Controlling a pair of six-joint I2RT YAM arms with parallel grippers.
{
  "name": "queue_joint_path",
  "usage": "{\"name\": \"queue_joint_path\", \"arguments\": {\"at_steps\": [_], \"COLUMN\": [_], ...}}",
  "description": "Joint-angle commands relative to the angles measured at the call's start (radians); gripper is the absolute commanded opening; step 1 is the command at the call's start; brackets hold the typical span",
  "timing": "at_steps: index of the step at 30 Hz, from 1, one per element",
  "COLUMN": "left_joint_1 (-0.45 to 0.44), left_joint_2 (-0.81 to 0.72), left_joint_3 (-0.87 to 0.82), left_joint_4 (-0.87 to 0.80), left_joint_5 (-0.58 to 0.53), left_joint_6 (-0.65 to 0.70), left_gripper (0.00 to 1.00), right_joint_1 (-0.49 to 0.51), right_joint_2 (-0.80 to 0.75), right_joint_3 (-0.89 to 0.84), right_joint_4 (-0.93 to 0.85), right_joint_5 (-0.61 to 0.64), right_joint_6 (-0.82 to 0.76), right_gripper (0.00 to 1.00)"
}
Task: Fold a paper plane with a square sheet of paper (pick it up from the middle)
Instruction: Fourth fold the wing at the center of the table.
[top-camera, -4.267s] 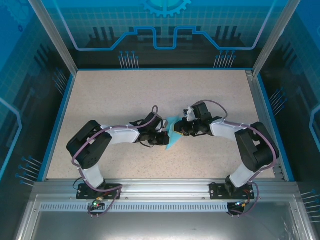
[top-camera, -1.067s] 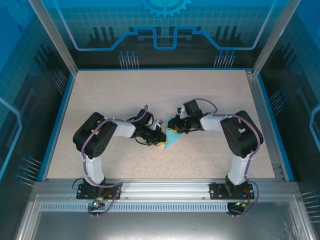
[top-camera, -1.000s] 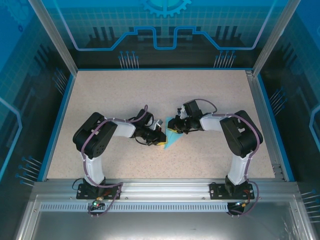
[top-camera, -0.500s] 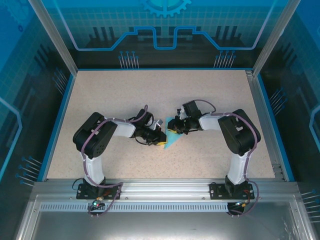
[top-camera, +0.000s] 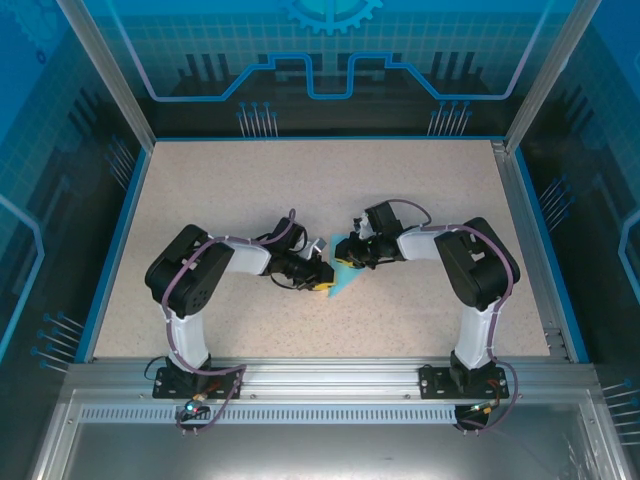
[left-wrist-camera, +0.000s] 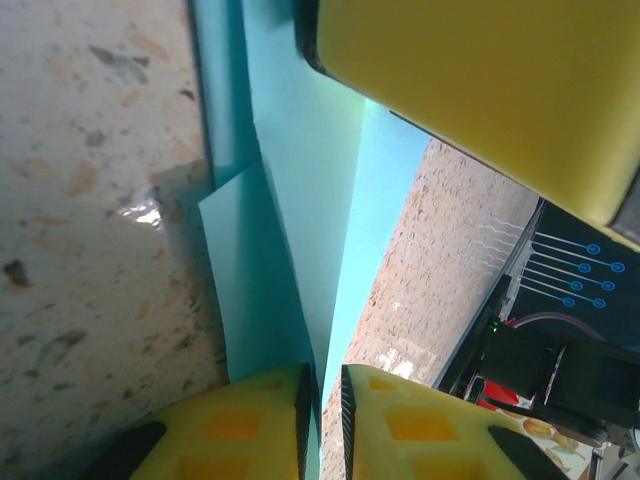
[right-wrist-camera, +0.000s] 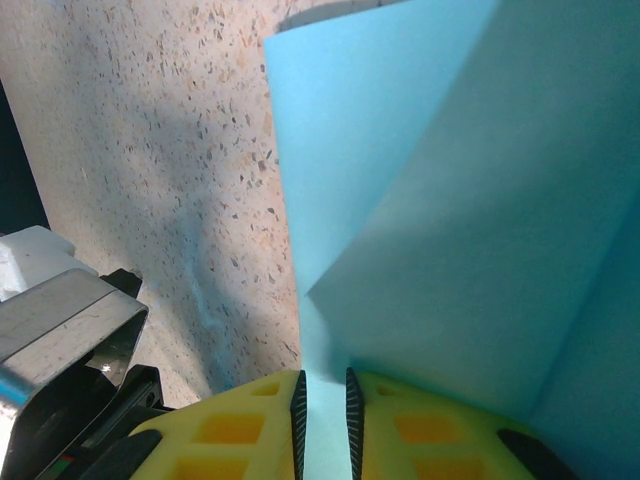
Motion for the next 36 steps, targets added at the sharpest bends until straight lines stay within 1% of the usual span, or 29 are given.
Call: {"name": "queue_joint_path", "arguments": {"at_steps": [1, 8, 15, 19, 21, 23, 28, 32, 36], "left_joint_1": [0.004, -0.004, -0.014, -0.016, -0.016, -0.017, -0.020, -0.025, -0.030], "left_joint_2": [-0.026, -0.043, -0.030, -0.021, -0.022, -0.028, -0.041, -0.047, -0.047], "left_joint_3": [-0.018, -0.021, 0.001, 0.008, 0.006, 0.005, 0.004, 0.016, 0.022], "left_joint_4": [-0.065, -0.100, -0.135, -0.151, -0.158, -0.168, -0.180, -0.217, -0.239], "left_joint_5": [-0.031, -0.053, -0.055, -0.055, -0.057, -0.060, -0.057, -0.060, -0.067], "left_joint_6": [0.001, 0.013, 0.034, 0.047, 0.050, 0.053, 0.057, 0.076, 0.080], "left_gripper": [0.20, 0.20, 0.13, 0.07, 0.06, 0.07, 0.14, 0.14, 0.12], "right_joint_1": [0.008, 0.008, 0.008, 0.008, 0.009, 0.010, 0.009, 0.010, 0.009], "right_joint_2": [0.051, 0.050, 0.051, 0.054, 0.055, 0.057, 0.066, 0.067, 0.069], "right_joint_3": [-0.008, -0.009, -0.014, -0.017, -0.018, -0.019, -0.022, -0.027, -0.025], "right_joint_4": [-0.030, -0.030, -0.030, -0.026, -0.027, -0.028, -0.028, -0.026, -0.027], "right_joint_5": [0.019, 0.019, 0.020, 0.019, 0.020, 0.020, 0.020, 0.020, 0.019], "right_joint_6": [-0.019, -0.019, -0.020, -0.018, -0.018, -0.018, -0.015, -0.014, -0.016], "right_gripper": [0.21, 0.21, 0.21, 0.21, 0.21, 0.21, 0.21, 0.21, 0.21]}}
